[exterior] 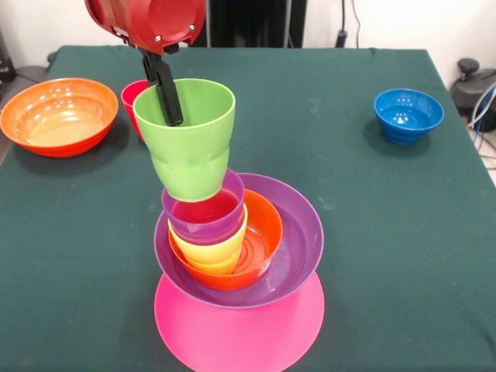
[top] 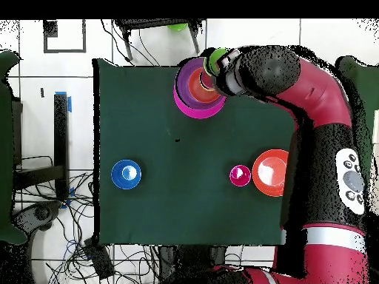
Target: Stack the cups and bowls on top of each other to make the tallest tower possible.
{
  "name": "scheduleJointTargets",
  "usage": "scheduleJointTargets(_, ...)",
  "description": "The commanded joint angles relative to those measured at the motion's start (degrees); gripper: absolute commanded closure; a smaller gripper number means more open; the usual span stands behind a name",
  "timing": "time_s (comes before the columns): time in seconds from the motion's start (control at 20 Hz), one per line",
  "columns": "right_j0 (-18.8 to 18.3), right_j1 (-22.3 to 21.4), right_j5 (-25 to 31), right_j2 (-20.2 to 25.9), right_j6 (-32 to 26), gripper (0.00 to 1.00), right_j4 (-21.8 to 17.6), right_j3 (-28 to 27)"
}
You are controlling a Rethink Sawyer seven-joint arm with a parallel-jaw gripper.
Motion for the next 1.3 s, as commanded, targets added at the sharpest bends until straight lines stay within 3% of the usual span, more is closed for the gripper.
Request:
scheduleJointTargets(0.05, 0.2, 2.7, -0.5, 4.4, -9.4, 1.00, -4.0, 4.6)
scheduleJointTargets(1.3, -0.2, 3.4, -1.5, 5.3, -10.0, 1.00, -4.5, 4.8)
